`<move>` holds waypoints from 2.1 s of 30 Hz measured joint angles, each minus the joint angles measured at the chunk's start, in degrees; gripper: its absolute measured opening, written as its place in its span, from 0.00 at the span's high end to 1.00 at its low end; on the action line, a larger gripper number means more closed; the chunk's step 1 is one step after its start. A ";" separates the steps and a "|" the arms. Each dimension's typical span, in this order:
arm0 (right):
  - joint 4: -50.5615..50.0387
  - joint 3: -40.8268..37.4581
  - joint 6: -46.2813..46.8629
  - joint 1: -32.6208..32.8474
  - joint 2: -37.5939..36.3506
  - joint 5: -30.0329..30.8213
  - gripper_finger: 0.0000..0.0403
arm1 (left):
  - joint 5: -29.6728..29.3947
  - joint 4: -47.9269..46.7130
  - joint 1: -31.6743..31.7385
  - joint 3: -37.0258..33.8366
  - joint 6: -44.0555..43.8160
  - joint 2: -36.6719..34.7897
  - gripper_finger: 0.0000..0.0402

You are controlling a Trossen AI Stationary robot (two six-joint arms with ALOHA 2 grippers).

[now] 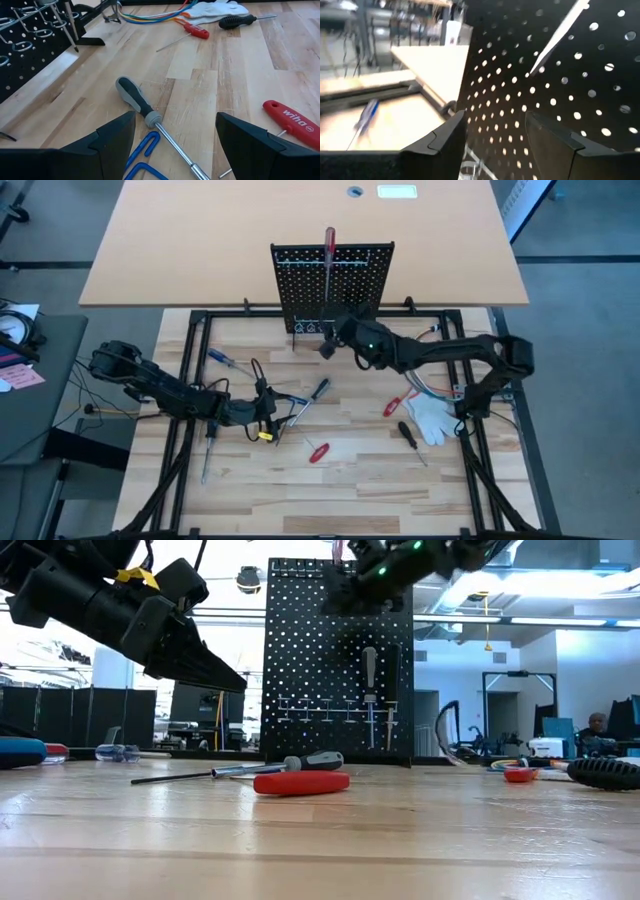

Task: Hang tools onto peg board
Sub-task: Hang the right transparent red screwdriver on the pegboard, then hang the clear safety goggles on the pegboard

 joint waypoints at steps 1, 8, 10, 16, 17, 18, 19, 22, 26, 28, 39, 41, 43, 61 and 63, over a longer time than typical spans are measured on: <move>-2.24 0.00 -0.04 0.59 -1.22 0.02 0.48 | 0.00 0.02 0.00 0.00 0.00 -0.01 0.33; -7.80 0.00 -3.30 3.85 -8.64 -10.09 0.59 | 0.00 0.10 0.00 0.00 0.00 0.01 0.33; -6.16 0.26 -3.53 2.84 -9.43 -14.96 0.67 | -0.02 0.13 0.00 0.00 0.03 -0.01 0.33; -5.97 5.98 -4.97 -4.17 -6.55 -23.77 0.96 | -0.02 0.94 0.14 0.00 0.87 0.01 0.33; -5.98 7.24 -5.28 -5.48 -5.38 -24.31 0.98 | -0.02 0.92 0.17 0.00 1.07 0.01 0.33; -6.01 8.33 -5.39 -6.64 -4.33 -24.54 0.98 | -0.04 0.90 0.17 0.00 1.09 -0.01 0.33; -6.15 9.29 -5.40 -7.71 -3.36 -24.61 0.97 | -0.04 0.88 0.17 0.00 1.07 -0.01 0.33; -7.17 11.19 -5.33 -11.17 -1.47 -24.63 0.97 | -0.02 0.64 0.17 0.00 1.07 -0.01 0.33; -9.07 11.67 -4.10 -14.51 -0.04 -24.60 0.99 | 0.00 0.09 0.17 0.00 0.29 -0.01 0.33; -9.46 11.67 -3.98 -15.46 0.83 -25.64 0.99 | 0.02 -0.47 0.17 0.00 0.13 0.01 0.33; -16.83 11.65 -5.31 -9.68 0.00 -26.86 0.98 | 0.04 -0.44 0.15 0.00 -0.40 0.00 0.33; -19.63 11.65 -6.47 -7.50 -0.98 -26.90 0.98 | 0.04 -0.42 0.15 0.00 -0.46 0.00 0.33; -24.26 11.67 -7.30 -5.39 -2.51 -26.94 0.98 | 0.05 -0.44 0.15 0.00 -0.46 0.01 0.33; -65.80 -3.69 17.10 1.46 -16.08 -24.24 0.54 | 0.09 -1.60 0.13 0.00 -1.11 0.01 0.33; -65.38 -8.14 21.03 1.24 -16.18 -21.76 0.51 | 0.09 -1.64 0.09 0.00 -1.11 0.01 0.33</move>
